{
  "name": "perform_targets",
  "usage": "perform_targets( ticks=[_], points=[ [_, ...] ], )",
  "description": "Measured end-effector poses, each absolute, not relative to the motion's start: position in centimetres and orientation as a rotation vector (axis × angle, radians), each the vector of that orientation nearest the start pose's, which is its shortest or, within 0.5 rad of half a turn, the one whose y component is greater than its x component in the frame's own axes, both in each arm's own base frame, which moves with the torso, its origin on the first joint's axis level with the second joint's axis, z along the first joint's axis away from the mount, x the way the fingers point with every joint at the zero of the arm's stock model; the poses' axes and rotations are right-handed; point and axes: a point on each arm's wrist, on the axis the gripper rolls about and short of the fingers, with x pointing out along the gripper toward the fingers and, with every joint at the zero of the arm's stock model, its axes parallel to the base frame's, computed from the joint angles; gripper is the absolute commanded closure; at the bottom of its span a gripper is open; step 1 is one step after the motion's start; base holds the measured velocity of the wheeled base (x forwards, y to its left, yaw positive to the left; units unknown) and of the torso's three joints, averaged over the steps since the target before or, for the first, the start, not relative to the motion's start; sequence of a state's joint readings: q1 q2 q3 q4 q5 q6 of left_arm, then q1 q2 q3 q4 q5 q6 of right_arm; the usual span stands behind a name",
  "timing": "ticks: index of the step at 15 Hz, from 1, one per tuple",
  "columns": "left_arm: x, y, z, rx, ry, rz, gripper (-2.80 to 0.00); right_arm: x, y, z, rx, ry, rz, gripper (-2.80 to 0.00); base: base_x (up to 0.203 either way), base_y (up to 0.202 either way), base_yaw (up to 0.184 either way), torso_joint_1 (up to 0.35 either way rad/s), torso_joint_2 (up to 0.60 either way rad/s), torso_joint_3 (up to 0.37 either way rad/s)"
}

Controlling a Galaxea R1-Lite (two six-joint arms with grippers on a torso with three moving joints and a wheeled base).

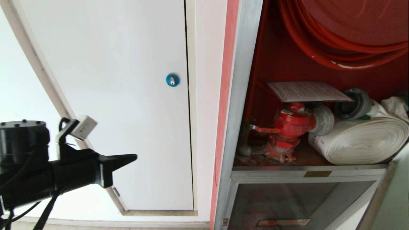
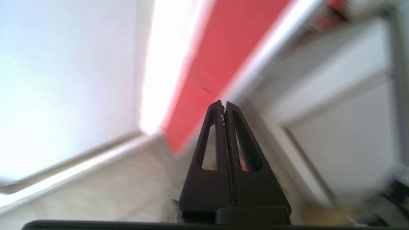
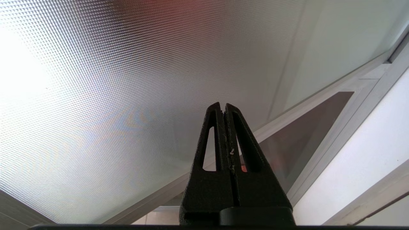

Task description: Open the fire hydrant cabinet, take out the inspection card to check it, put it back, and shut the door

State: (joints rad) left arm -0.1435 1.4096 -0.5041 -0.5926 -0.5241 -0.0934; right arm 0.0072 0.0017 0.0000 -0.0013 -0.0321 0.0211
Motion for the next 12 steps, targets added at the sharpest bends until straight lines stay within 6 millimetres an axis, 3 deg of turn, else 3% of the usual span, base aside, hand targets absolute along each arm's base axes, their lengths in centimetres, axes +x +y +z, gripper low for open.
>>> perform_targets(
  ticks=[3,5,9,12],
  points=[
    [18.2,-0.4,18.8,-0.087,0.226,-0.435,0.0,-2.3,-0.1,7.6,0.021,0.0,-0.025,0.0,0.0,0.0,0.0,0.0,0.0,0.0],
    [15.5,0.7,19.5,-0.064,0.154,-0.352,0.0,-2.3,-0.1,7.6,0.021,0.0,-0.025,0.0,0.0,0.0,0.0,0.0,0.0,0.0],
    [8.6,0.3,19.7,-0.017,0.004,-0.299,0.0,-2.3,-0.1,7.6,0.02,0.0,-0.025,0.0,0.0,0.0,0.0,0.0,0.0,0.0],
    [4.1,-0.4,18.3,-0.008,-0.018,-0.294,0.0,-2.3,-0.1,7.6,0.02,0.0,-0.025,0.0,0.0,0.0,0.0,0.0,0.0,0.0]
  ],
)
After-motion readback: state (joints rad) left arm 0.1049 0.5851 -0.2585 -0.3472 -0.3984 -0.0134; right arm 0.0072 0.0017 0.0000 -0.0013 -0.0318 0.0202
